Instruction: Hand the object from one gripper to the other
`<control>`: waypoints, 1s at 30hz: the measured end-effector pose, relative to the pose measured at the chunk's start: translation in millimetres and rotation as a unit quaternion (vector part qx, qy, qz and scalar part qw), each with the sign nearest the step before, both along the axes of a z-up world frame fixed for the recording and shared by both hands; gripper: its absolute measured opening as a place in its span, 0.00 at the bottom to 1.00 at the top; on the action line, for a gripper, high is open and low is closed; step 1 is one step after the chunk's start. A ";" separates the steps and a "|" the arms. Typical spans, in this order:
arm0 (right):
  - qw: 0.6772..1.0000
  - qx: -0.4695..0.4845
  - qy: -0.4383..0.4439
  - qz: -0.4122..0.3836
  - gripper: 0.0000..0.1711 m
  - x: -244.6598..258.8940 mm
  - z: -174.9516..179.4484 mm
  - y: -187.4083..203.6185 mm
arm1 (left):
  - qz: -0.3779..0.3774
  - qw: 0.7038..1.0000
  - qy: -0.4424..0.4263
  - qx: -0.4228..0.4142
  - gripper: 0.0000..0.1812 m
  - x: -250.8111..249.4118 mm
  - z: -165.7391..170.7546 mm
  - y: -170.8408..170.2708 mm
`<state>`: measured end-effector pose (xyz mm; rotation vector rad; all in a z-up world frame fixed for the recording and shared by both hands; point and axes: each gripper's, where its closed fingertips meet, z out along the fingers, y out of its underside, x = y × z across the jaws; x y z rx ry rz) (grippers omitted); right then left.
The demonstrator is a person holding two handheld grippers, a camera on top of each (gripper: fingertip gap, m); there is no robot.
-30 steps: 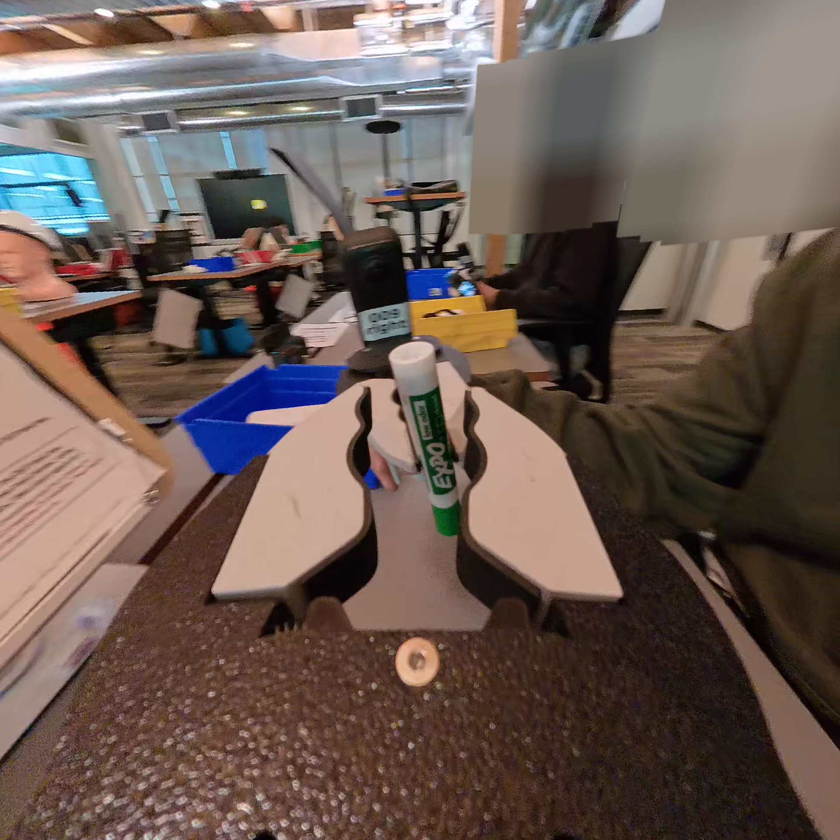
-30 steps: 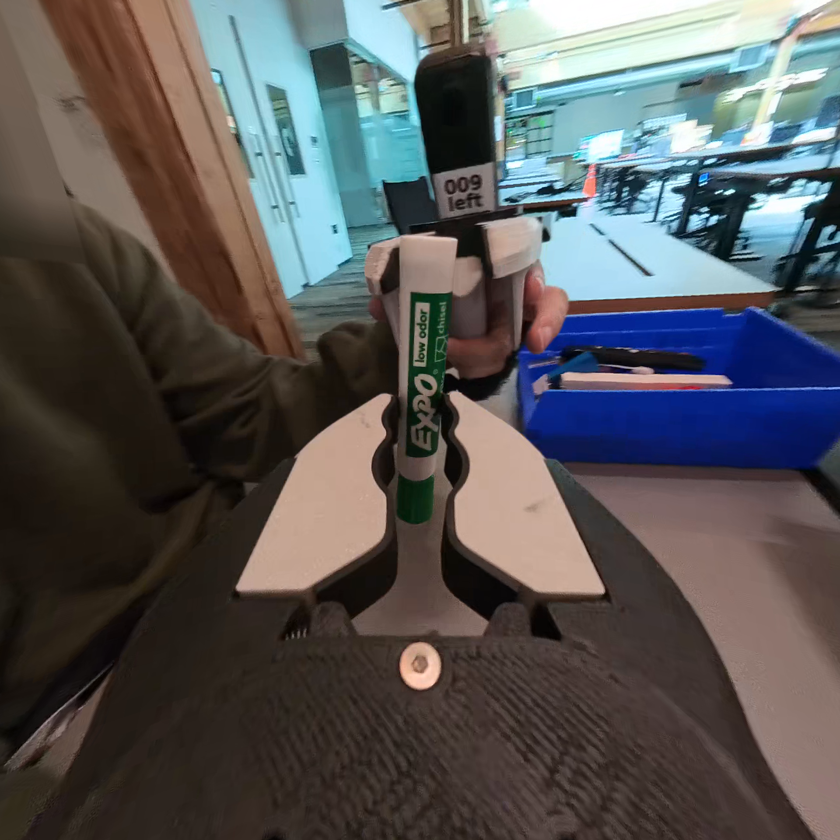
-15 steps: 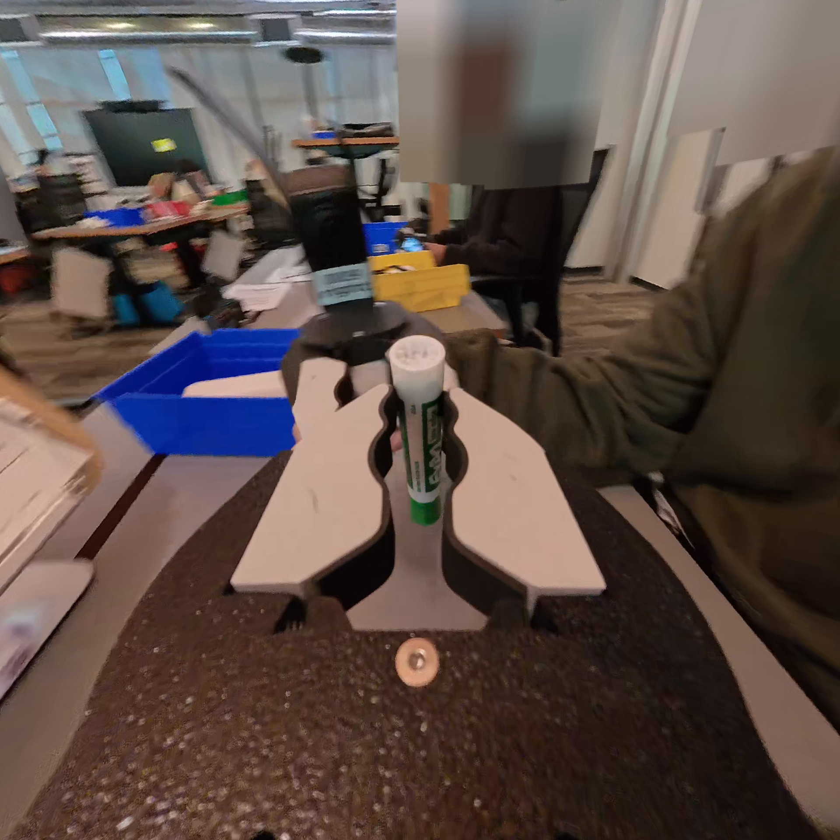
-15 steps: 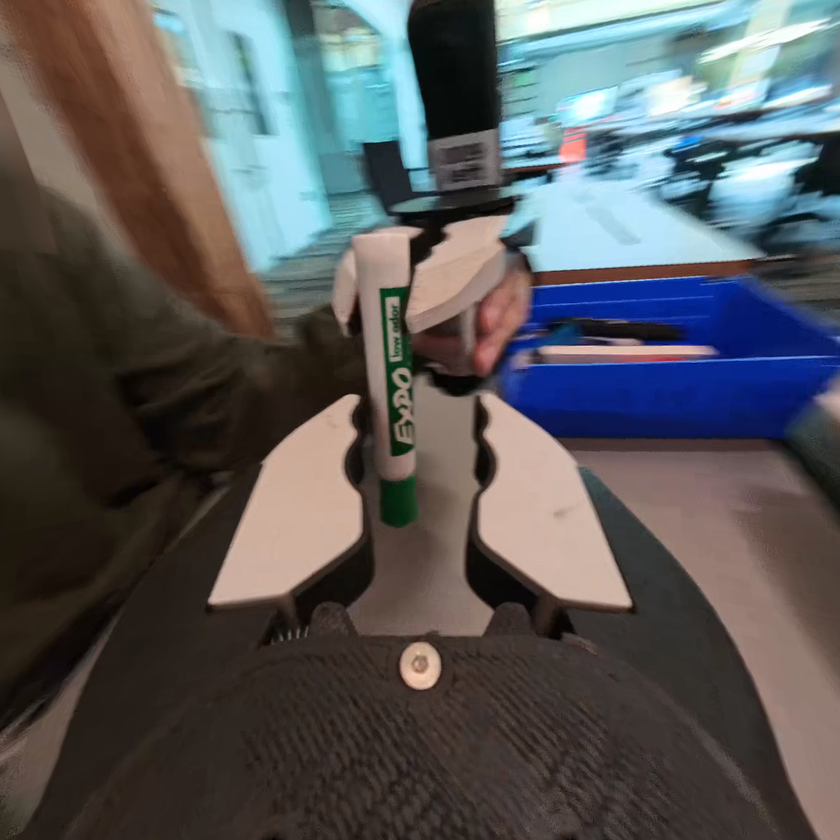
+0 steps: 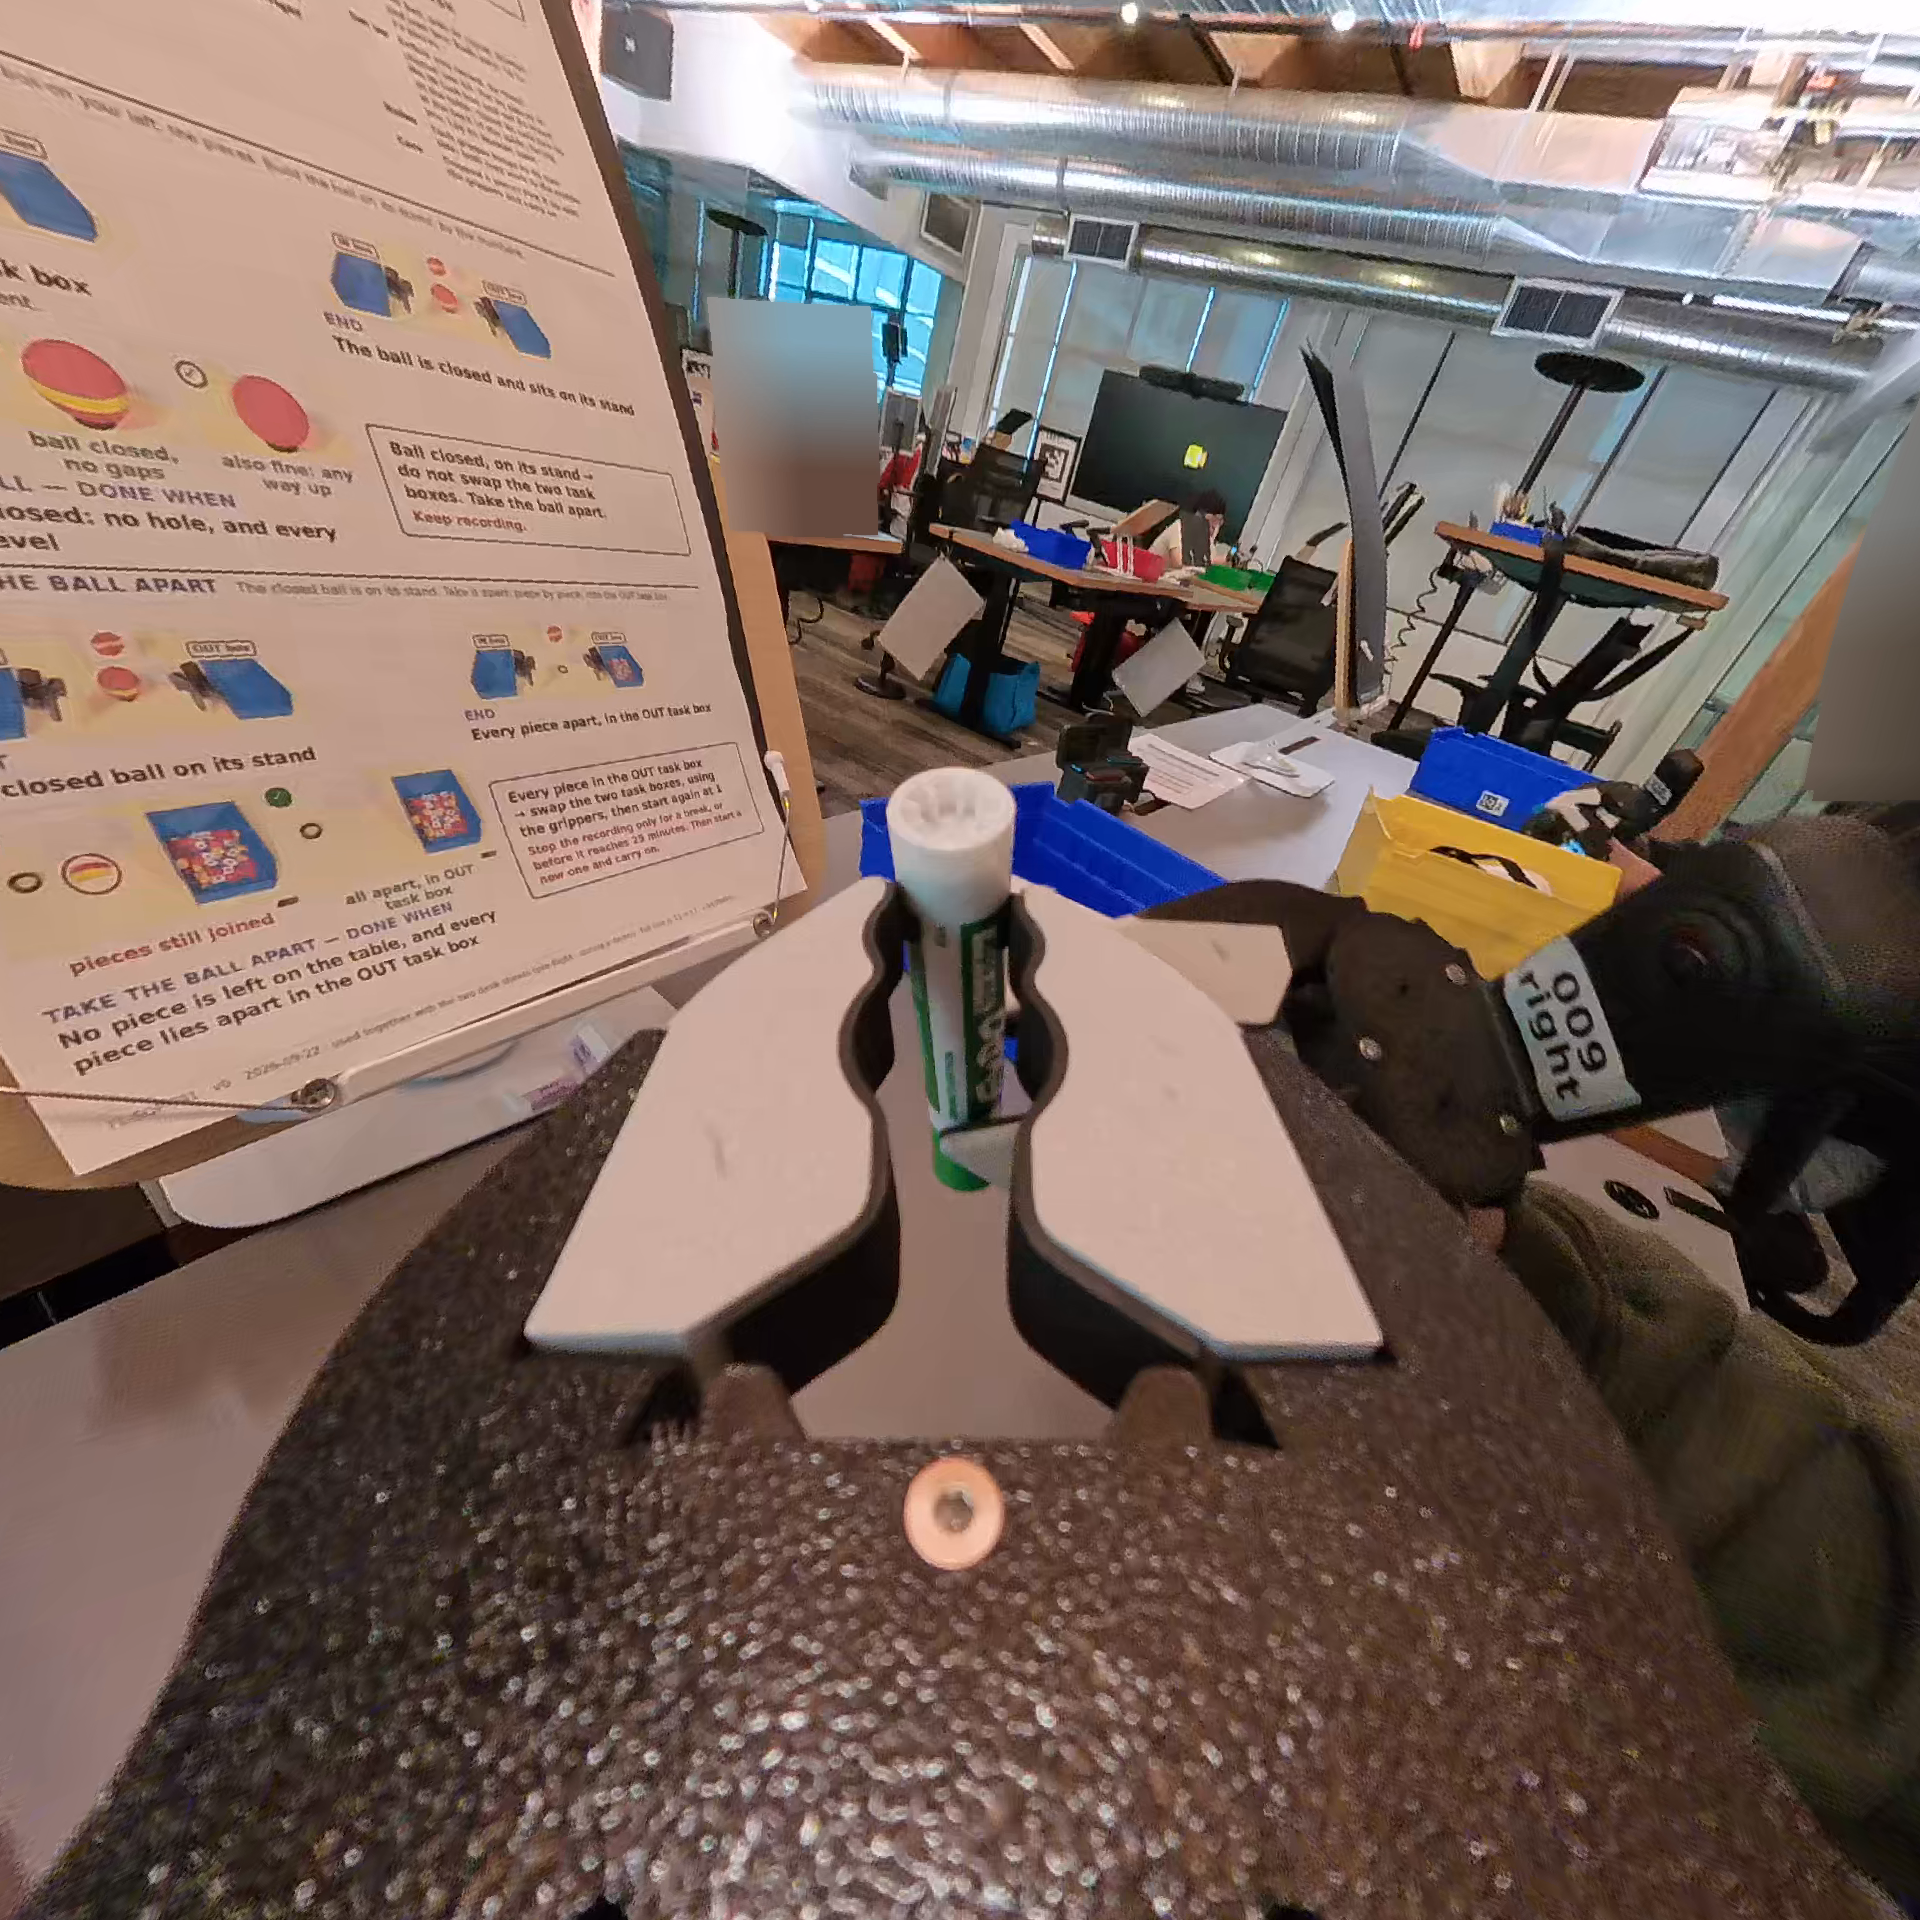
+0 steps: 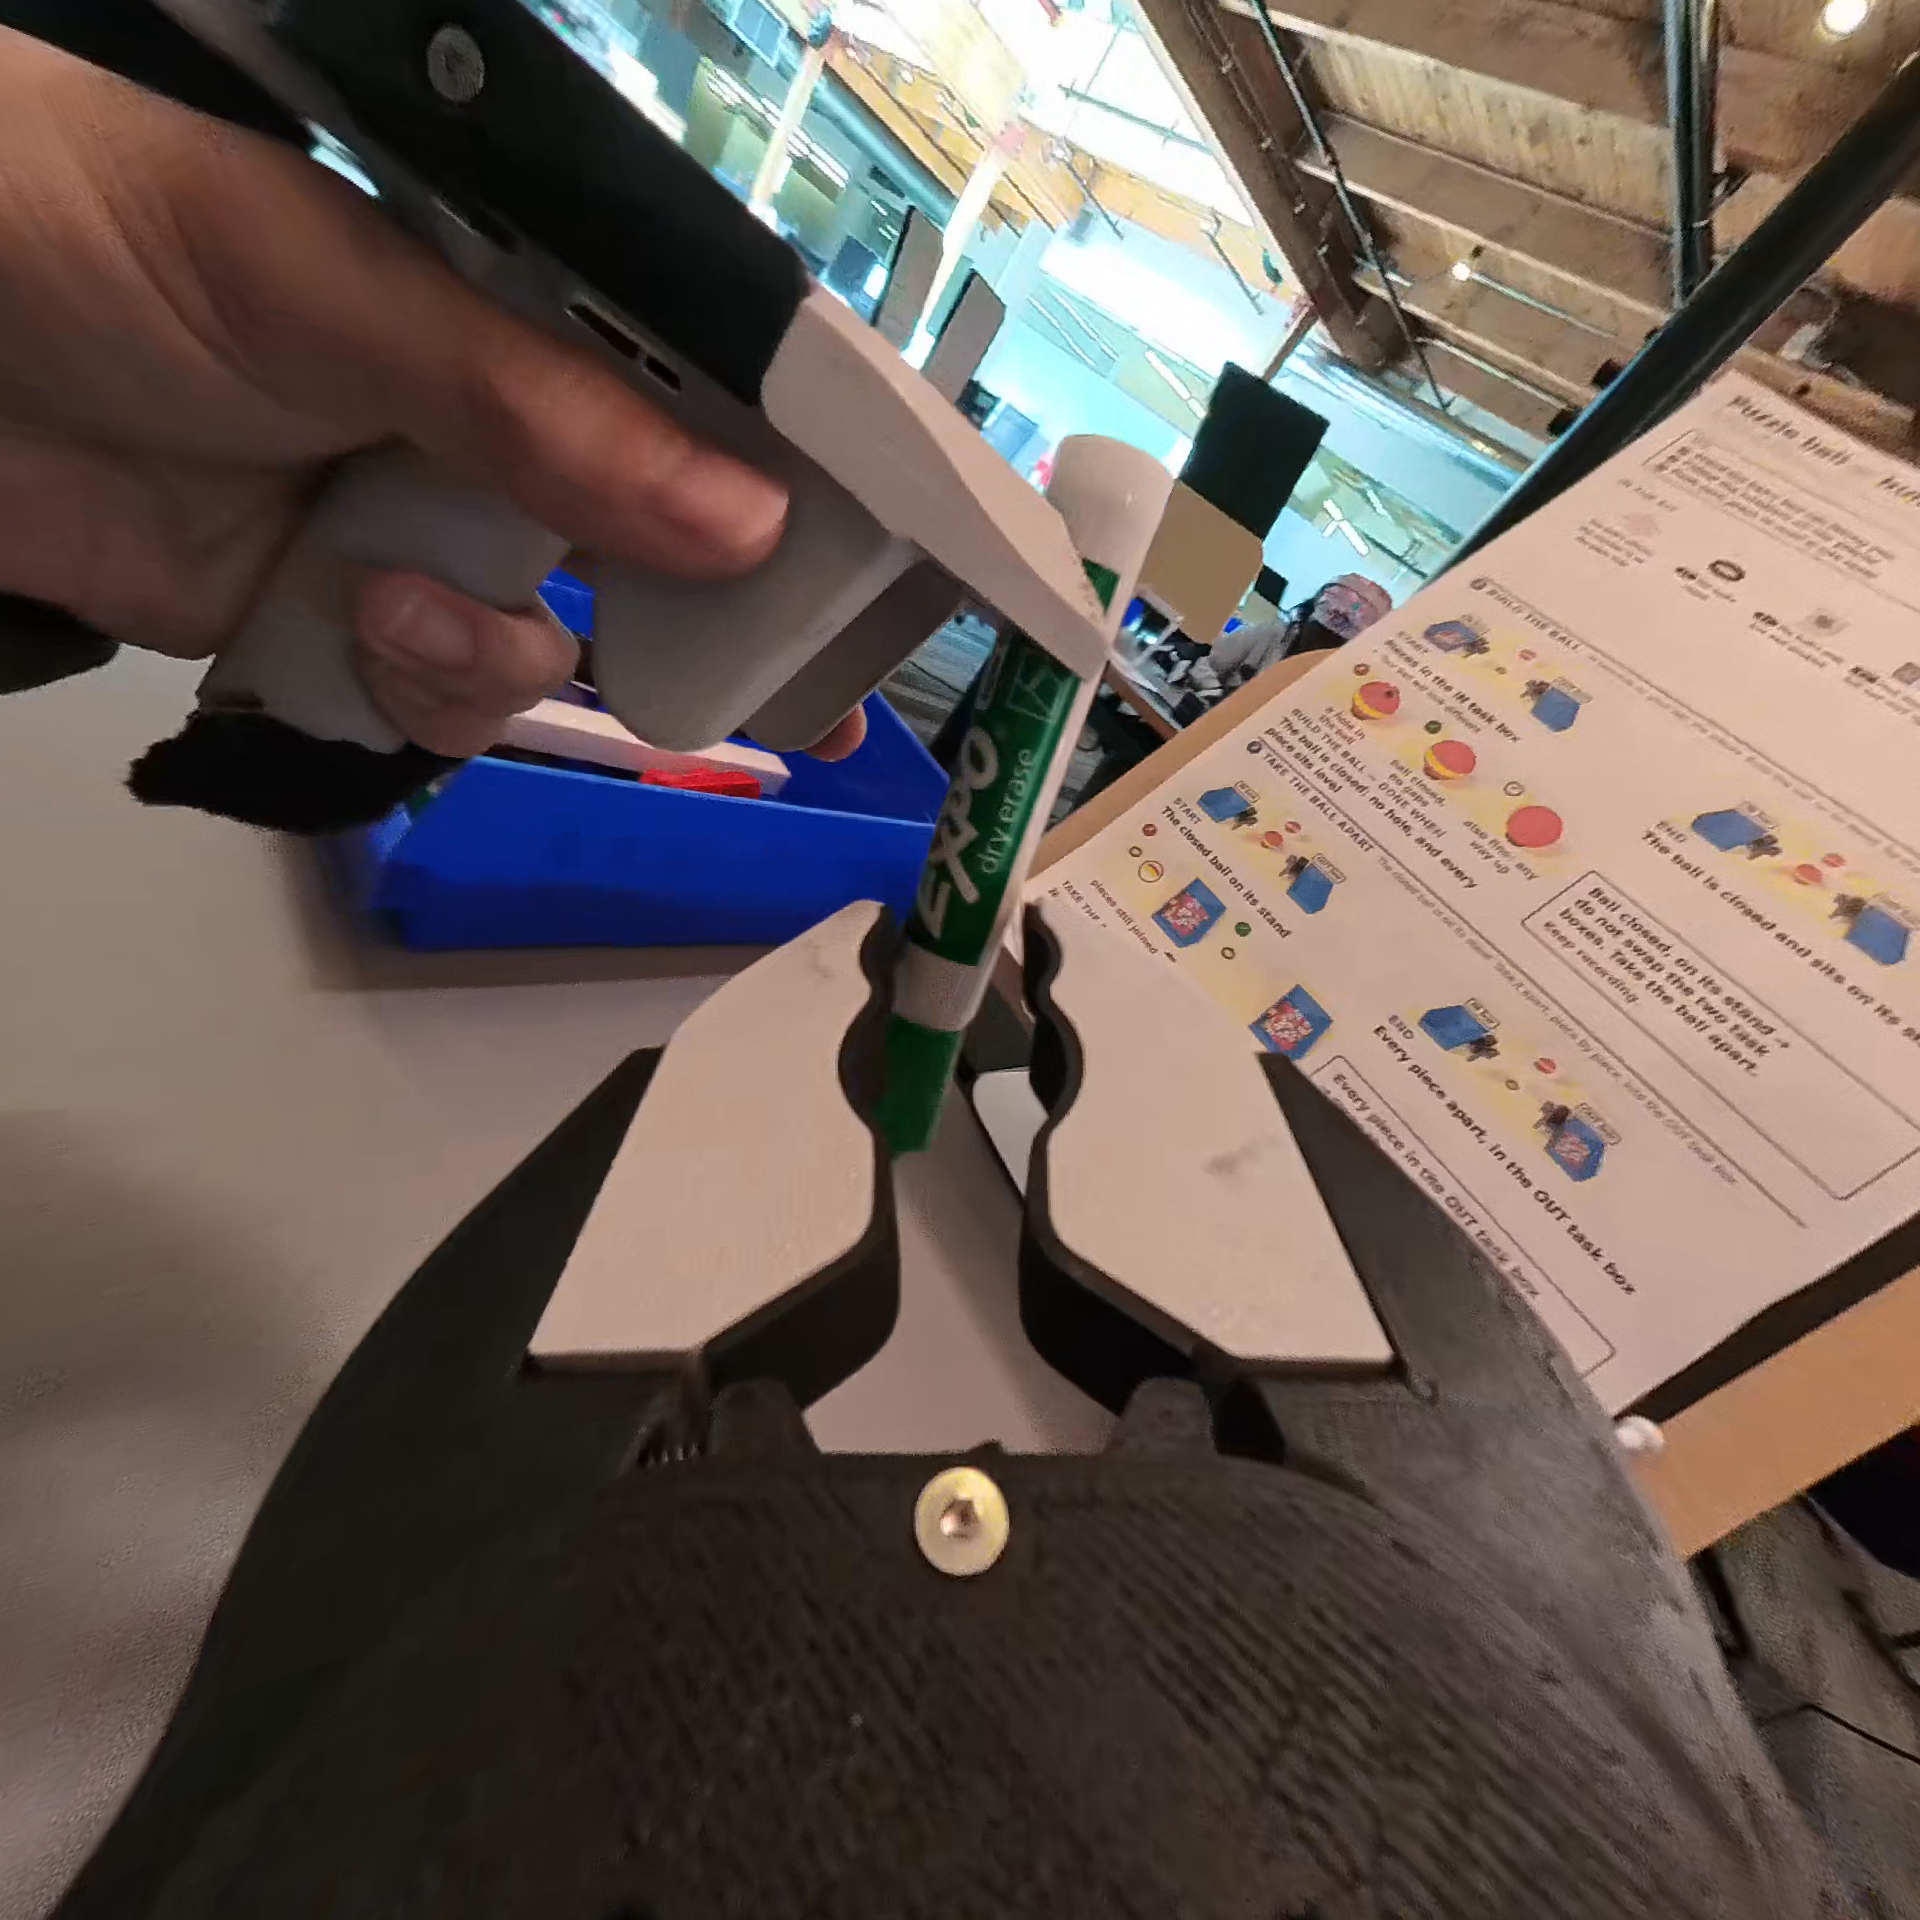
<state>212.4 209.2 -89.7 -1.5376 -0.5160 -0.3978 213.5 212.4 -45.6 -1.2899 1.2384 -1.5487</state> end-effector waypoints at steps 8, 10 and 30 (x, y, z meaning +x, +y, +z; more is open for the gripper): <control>0.996 -0.042 0.062 0.040 0.11 -4.8 -1.8 -4.5 | -0.041 0.997 -0.036 0.060 0.14 -5.5 4.9 -11.5; 0.979 -0.075 0.133 0.137 0.11 -22.1 -3.8 -14.6 | -0.069 0.992 -0.068 0.079 0.22 -12.3 12.6 -19.7; 0.834 -0.106 0.374 0.392 0.11 -40.0 20.9 -65.1 | -0.247 0.958 -0.098 0.104 0.10 -37.6 11.8 -64.1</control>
